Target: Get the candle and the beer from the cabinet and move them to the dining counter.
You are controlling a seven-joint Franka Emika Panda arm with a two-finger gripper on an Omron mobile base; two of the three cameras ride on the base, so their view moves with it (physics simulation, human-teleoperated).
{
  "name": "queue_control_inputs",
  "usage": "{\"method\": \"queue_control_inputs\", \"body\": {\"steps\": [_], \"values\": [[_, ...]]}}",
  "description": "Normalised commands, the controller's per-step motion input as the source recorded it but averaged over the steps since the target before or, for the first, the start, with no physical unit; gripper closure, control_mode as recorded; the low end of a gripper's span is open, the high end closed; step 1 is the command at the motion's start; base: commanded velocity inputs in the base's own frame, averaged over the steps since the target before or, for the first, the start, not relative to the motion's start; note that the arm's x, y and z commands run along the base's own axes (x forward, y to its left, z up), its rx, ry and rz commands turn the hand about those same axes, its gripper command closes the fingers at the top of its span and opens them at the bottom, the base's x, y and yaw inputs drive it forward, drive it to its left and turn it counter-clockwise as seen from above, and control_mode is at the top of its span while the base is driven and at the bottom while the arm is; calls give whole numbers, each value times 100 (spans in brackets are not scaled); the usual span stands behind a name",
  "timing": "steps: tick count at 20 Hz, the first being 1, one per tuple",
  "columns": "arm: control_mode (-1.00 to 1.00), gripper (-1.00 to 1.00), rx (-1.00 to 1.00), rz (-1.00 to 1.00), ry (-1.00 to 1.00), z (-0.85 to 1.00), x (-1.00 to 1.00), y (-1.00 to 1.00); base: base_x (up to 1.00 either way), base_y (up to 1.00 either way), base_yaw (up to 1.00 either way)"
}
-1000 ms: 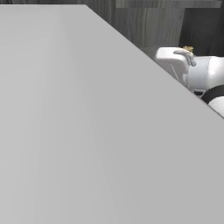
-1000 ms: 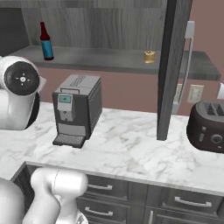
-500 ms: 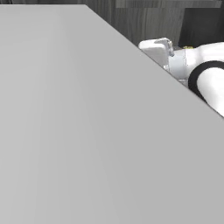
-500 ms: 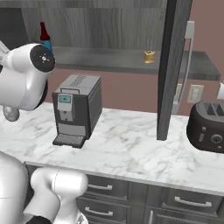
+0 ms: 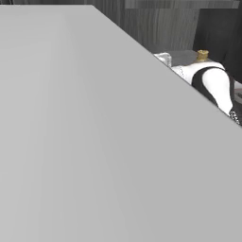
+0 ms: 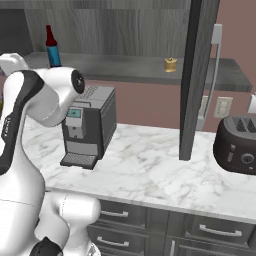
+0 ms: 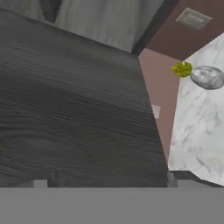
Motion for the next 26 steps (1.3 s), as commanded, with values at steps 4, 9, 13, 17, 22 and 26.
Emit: {"method": "queue_control_inputs", "body": {"steps": [4,9,13,17,22,26], "values": [[-100,-100,11,16,8,-10,17,39,0,0,0],[-100,-100,0,13,8,3,-2,65,0,0,0],[-100,-100,0,11,7,1,-12,73,0,0,0],[-100,-100,0,11,4,0,-23,76,0,0,0],[-100,-100,0,8,2,0,-16,79,0,0,0],[-100,-100,0,2,0,0,0,77,0,0,0]]}}
